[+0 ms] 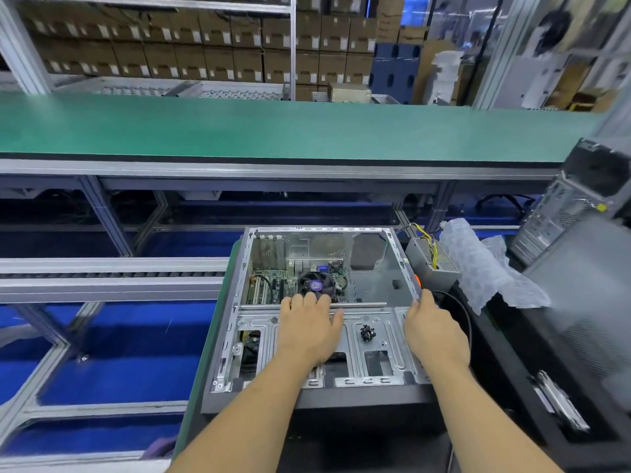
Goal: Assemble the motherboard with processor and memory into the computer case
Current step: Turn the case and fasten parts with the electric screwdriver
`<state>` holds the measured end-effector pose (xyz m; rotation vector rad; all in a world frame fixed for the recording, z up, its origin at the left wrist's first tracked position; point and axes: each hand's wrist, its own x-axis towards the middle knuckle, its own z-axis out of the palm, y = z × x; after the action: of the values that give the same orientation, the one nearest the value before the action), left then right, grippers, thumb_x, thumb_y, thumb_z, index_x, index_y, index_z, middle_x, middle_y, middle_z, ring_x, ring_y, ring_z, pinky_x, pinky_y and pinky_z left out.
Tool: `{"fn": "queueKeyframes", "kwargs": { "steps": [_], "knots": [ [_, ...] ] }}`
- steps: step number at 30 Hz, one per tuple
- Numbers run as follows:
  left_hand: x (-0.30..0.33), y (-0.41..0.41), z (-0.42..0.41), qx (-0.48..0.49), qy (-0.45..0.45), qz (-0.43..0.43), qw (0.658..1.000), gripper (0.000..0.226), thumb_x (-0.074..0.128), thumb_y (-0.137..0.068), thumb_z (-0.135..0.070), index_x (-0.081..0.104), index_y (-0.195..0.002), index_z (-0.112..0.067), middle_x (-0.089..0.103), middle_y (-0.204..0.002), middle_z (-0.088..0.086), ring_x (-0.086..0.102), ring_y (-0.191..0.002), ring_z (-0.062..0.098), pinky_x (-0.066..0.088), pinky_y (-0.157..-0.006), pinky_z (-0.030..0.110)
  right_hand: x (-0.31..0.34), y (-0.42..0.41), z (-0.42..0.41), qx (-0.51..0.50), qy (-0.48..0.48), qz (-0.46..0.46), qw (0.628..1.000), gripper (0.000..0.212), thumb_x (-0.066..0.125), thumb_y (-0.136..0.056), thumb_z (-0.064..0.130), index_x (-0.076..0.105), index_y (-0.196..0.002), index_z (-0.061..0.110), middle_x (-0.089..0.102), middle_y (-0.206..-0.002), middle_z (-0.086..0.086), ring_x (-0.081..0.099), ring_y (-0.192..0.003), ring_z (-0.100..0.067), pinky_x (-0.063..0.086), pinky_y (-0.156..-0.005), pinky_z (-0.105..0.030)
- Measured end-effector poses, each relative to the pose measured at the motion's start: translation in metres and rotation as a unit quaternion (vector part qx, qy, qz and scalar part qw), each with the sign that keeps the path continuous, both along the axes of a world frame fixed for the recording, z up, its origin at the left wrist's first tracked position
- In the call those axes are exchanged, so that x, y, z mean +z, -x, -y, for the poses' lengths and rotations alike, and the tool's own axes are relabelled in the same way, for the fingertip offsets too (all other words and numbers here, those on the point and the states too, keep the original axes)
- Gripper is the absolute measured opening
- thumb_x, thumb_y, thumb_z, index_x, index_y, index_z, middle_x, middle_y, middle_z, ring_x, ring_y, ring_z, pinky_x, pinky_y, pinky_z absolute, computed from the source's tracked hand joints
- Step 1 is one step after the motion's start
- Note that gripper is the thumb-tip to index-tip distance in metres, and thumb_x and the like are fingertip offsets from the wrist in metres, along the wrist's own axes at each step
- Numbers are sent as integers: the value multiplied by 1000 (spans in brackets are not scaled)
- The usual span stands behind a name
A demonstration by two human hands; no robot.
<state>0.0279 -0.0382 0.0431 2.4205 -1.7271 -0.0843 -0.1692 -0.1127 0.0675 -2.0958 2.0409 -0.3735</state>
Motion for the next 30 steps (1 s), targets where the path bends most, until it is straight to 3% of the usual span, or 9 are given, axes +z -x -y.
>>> {"fn": "queueKeyframes", "kwargs": {
  "steps": [4, 7, 10, 12, 16, 19, 25, 27, 30],
  "knots": [
    [4, 2, 0, 0, -10, -5, 1000, 47, 20, -99, -50, 52, -125, -29, 57, -120, 3, 48, -111, 27, 26, -106, 48, 3, 0, 1, 13, -20, 5, 1000, 43, 25, -107, 32, 37, -145, 15, 68, -109, -16, 64, -95, -38, 42, -69, -40],
    [14, 0, 11, -5, -34, -14, 999, 52, 18, -99, -53, 62, -101, -25, 64, -111, 4, 53, -109, 28, 25, -110, 51, 8, 1, 11, 9, -43, 7, 999, 40, 30, -103, 33, 48, -132, 11, 62, -99, -12, 56, -86, -34, 42, -69, -39],
    [30, -1, 39, -19, -61, -11, 998, 66, 13, -101, -56, 67, -86, -21, 68, -100, 7, 55, -103, 27, 26, -110, 52, 17, -3, 33, 14, -58, 8, 998, 46, 35, -99, 33, 41, -139, 11, 63, -111, -15, 53, -87, -34, 40, -68, -39],
    [32, 2, 57, -29, -67, -30, 997, 64, 14, -102, -55, 63, -80, -20, 68, -95, 8, 56, -97, 28, 32, -103, 51, 20, -11, 52, 29, -59, 28, 997, 50, 36, -100, 33, 33, -145, 11, 62, -121, -18, 58, -96, -37, 41, -71, -40],
    [18, 6, 72, -11, -87, -68, 994, 60, 18, -97, -60, 52, -72, -19, 61, -76, 2, 56, -72, 27, 45, -75, 41, 16, -34, 83, 78, -60, 37, 994, 56, 36, -105, 36, 18, -154, 16, 56, -130, -19, 59, -111, -39, 45, -76, -42],
    [15, 2, 75, 16, -118, -92, 989, 61, 19, -90, -67, 57, -76, -21, 61, -82, 3, 59, -77, 29, 48, -74, 39, 6, -41, 93, 108, -65, 2, 992, 62, 37, -107, 34, 5, -158, 17, 56, -132, -19, 59, -115, -37, 50, -79, -44],
    [25, -1, 83, 40, -259, -160, 952, 43, 27, -90, -57, 53, -90, -23, 63, -116, 13, 59, -100, 33, 46, -96, 44, -3, -38, 98, 133, -66, -45, 988, 75, 37, -99, 2, -6, -159, 13, 58, -129, -20, 59, -112, -35, 52, -82, -41],
    [26, 2, 84, 30, -289, -190, 938, 45, 28, -95, -51, 60, -103, -19, 61, -124, 15, 58, -103, 30, 43, -94, 39, -3, -32, 97, 130, -76, -26, 988, 76, 36, -98, 0, -5, -160, 17, 56, -128, -21, 58, -111, -37, 50, -79, -43],
    [19, 8, 81, -9, -314, -206, 927, 45, 28, -100, -39, 60, -117, -12, 57, -131, 17, 50, -98, 28, 36, -87, 37, -8, -20, 92, 113, -77, 3, 991, 74, 37, -99, 2, -1, -160, 22, 55, -126, -18, 56, -90, -34, 42, -67, -40]
  ]
}}
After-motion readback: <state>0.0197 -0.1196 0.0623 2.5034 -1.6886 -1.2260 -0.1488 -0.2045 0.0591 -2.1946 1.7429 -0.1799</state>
